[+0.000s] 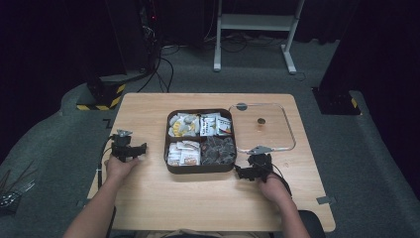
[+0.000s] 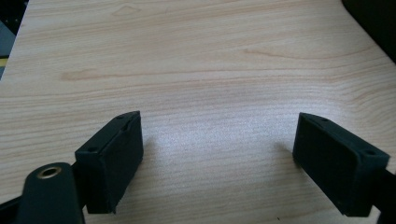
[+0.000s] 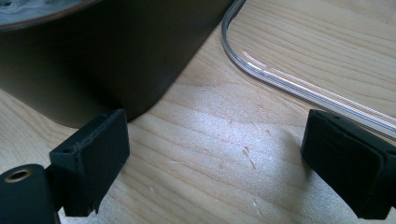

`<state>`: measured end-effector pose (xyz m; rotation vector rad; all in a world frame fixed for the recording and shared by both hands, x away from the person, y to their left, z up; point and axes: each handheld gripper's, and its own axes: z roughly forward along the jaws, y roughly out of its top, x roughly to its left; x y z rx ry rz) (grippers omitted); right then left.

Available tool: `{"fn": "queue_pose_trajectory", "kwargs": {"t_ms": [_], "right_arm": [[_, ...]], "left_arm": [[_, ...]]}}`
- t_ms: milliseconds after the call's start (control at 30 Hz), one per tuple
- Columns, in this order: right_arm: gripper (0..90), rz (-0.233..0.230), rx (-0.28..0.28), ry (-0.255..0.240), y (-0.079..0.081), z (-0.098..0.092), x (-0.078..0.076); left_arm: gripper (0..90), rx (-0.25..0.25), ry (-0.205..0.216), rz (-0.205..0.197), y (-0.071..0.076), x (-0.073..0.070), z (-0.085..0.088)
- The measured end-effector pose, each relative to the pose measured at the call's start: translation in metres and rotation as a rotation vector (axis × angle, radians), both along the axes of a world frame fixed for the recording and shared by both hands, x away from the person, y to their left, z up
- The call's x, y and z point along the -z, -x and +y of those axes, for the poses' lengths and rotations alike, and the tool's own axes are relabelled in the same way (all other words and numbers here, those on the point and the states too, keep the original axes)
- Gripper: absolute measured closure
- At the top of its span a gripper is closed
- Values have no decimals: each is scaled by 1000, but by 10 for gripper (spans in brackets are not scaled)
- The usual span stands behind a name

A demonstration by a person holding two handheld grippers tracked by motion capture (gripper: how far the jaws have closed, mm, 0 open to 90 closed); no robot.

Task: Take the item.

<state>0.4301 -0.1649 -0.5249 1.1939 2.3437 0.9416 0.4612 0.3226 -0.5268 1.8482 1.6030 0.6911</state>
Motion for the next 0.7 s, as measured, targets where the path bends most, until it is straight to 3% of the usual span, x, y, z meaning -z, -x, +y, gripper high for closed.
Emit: {"fn": "queue_pose_trajectory", "kwargs": {"t_ms": [167,233,333,500,600,700], "right_arm": [[77,0,1,0,0,0,0],[77,1,1,0,0,0,0],[77,0,0,0,0,0,0],[77,0,0,0,0,0,0],[77,1,1,0,0,0,0],[77,1,1,0,0,0,0]], "left_arm": [[251,10,21,3,1,-3,5],[251,17,56,39,-2,-6,7],[278,45,63,66,-4,-12,7],[304,79,87,33,-3,-20,3],[307,105,56,21,-3,-27,-4],[328,121,51,26,-3,-30,-7]]}}
